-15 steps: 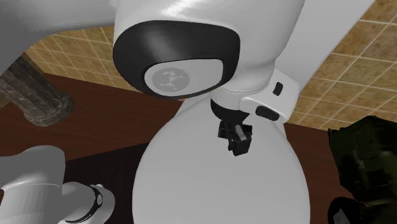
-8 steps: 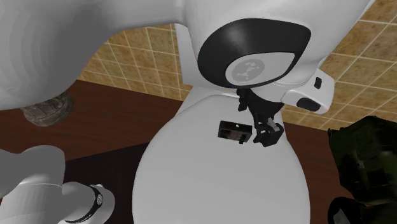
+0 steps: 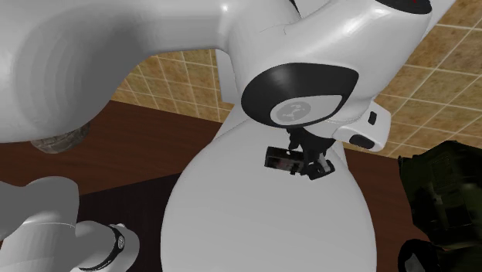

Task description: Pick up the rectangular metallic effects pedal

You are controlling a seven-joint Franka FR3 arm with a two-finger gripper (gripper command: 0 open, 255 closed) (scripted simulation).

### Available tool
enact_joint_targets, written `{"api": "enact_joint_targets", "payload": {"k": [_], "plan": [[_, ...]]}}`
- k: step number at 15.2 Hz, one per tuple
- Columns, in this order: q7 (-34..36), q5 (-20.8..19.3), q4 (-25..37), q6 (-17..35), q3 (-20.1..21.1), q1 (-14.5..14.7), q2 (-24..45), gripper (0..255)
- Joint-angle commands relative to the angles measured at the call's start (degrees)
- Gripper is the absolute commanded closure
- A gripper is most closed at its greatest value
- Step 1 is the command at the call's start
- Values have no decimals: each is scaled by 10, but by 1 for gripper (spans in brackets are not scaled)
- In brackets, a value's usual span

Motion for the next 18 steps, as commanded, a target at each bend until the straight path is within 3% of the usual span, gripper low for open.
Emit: {"api": "enact_joint_targets", "payload": {"k": [1, 9, 18], "plan": [[0, 0, -2, 2, 0, 0, -1, 255], [0, 0, -1, 1, 0, 0, 0, 255], [5, 0, 82, -71, -1, -1, 10, 255]]}}
